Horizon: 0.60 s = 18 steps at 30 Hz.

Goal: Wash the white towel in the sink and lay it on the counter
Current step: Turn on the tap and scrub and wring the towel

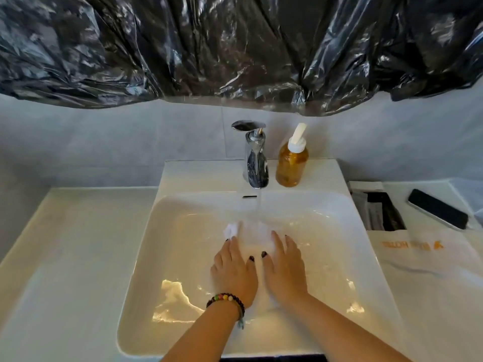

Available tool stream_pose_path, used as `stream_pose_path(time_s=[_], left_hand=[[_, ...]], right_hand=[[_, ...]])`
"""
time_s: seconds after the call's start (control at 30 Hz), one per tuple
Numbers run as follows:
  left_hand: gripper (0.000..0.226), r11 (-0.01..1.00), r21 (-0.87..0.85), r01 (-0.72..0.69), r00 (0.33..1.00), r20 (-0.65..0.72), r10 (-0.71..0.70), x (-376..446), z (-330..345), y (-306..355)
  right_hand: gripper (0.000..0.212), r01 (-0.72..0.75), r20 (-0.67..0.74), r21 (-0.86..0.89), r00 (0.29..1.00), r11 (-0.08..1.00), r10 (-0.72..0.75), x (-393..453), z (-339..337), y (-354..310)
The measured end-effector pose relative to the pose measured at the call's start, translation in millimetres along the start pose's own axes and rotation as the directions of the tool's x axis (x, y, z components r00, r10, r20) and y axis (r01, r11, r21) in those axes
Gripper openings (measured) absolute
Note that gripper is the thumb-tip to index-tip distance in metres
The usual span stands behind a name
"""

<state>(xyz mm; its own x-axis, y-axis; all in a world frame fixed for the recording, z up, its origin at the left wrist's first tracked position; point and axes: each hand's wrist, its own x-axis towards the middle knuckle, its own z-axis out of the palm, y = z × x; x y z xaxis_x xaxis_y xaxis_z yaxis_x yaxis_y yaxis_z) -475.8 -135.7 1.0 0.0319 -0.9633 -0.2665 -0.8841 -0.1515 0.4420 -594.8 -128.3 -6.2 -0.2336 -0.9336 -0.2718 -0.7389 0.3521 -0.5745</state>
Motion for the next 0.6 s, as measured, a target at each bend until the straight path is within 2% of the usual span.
stream_pose_path(time_s=[0.07, 0.2, 0.33, 0.4, 0.5, 0.6], left_hand=[[0.055, 0.996, 0.079, -0.029, 0.997, -0.070, 0.034, 3, 7, -1], [0.045, 0.986, 0.107, -0.132, 0.974, -0.172, 0.149, 23, 17, -4], [0.037, 0.981, 0.115, -0.157, 0.953, -0.245, 0.181, 46, 20, -4], [0.032, 0.984, 0.062, -0.165, 0.949, -0.262, 0.176, 53, 20, -5], [0.031, 0.982, -0.022, -0.188, 0.939, -0.297, 0.173, 57, 19, -3], [0.027, 0.982, 0.014, -0.190, 0.941, -0.282, 0.186, 55, 17, -4]], right_hand=[[0.053, 0.010, -0.115, -0.069, 0.993, 0.998, -0.018, 4, 10, -2], [0.040, 0.145, -0.247, -0.171, 0.951, 0.975, -0.185, 26, 19, 0], [0.029, 0.233, -0.224, -0.225, 0.933, 0.946, -0.283, 52, 19, -2], [0.023, 0.268, -0.236, -0.236, 0.917, 0.934, -0.322, 63, 20, -2], [0.023, 0.265, -0.221, -0.261, 0.920, 0.928, -0.324, 71, 20, -2], [0.021, 0.234, -0.179, -0.281, 0.940, 0.931, -0.290, 68, 17, -6]])
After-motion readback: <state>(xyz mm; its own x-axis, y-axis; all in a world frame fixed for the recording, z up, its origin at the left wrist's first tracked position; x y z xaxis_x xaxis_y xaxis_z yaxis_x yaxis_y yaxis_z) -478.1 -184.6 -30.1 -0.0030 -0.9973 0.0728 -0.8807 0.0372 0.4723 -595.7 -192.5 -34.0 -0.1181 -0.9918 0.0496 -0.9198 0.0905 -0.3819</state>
